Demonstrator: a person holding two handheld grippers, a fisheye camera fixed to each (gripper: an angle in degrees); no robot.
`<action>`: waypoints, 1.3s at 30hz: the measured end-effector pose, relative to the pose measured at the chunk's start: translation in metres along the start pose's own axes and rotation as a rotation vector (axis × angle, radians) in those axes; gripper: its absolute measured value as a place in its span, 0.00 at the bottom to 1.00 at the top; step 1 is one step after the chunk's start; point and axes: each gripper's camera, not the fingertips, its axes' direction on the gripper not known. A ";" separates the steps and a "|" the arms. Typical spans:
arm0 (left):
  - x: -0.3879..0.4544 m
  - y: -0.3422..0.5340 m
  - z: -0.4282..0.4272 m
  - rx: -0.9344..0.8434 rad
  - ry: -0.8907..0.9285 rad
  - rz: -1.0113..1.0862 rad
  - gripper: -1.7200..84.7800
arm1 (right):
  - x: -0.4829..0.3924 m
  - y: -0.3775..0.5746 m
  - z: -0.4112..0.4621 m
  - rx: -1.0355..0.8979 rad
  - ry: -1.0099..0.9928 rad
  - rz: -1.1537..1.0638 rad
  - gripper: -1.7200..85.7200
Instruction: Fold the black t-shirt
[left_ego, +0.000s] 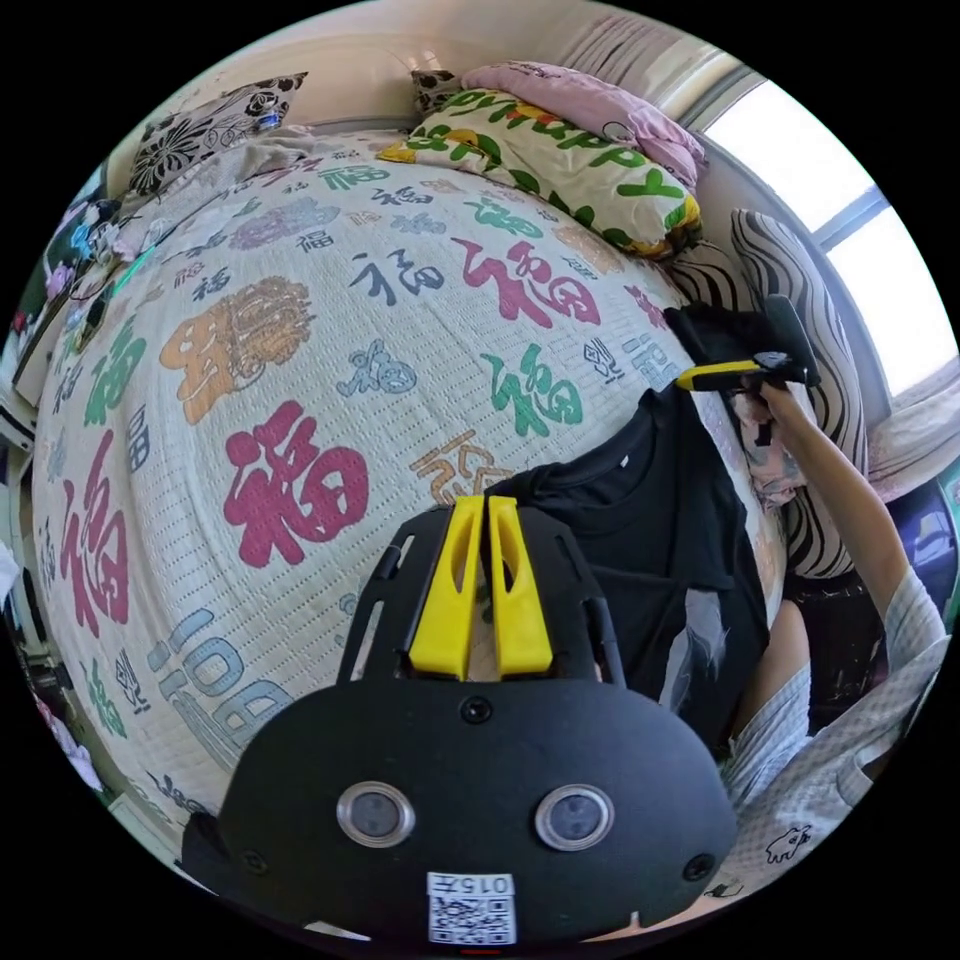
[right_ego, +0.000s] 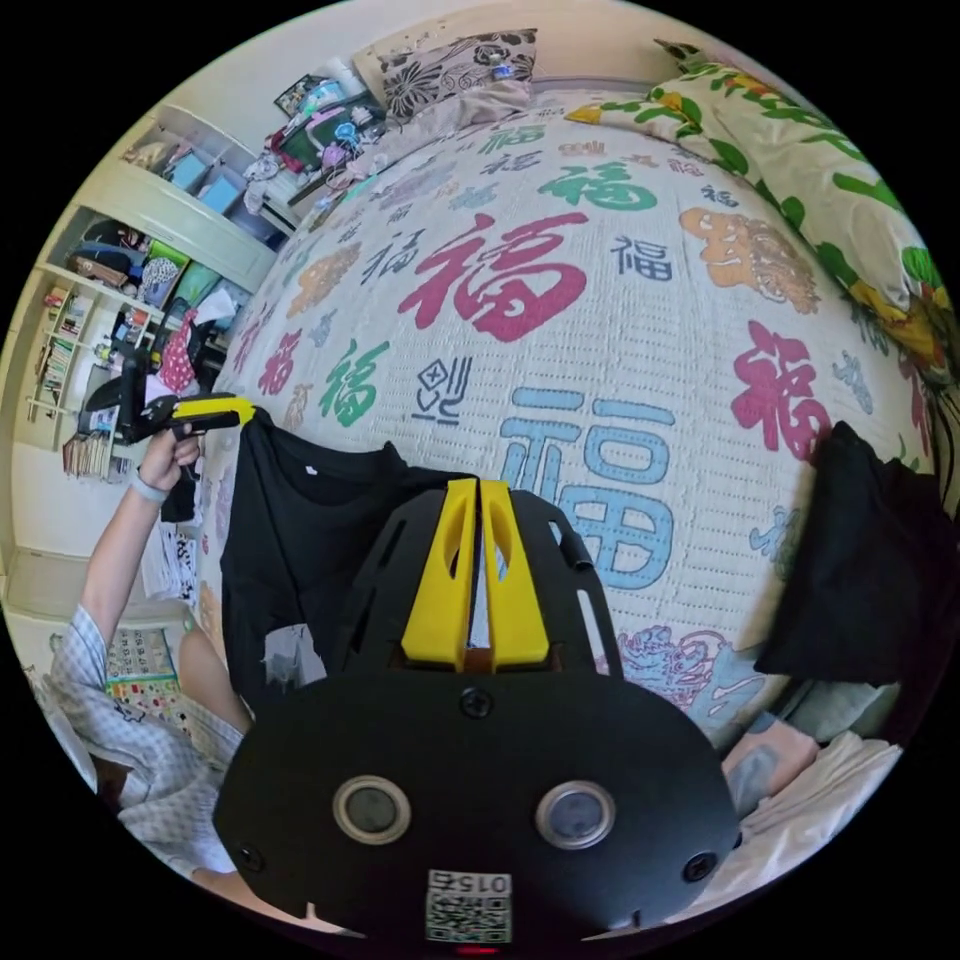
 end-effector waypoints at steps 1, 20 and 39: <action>-0.006 -0.003 -0.004 0.025 0.019 -0.039 0.02 | 0.001 0.002 -0.006 0.027 -0.003 0.002 0.01; 0.078 0.208 -0.088 0.218 0.317 0.110 0.02 | -0.009 0.306 -0.112 0.163 -0.348 -0.206 0.01; 0.235 0.430 -0.015 -0.265 0.240 0.173 0.02 | -0.037 0.572 -0.027 -0.262 -0.287 -0.204 0.02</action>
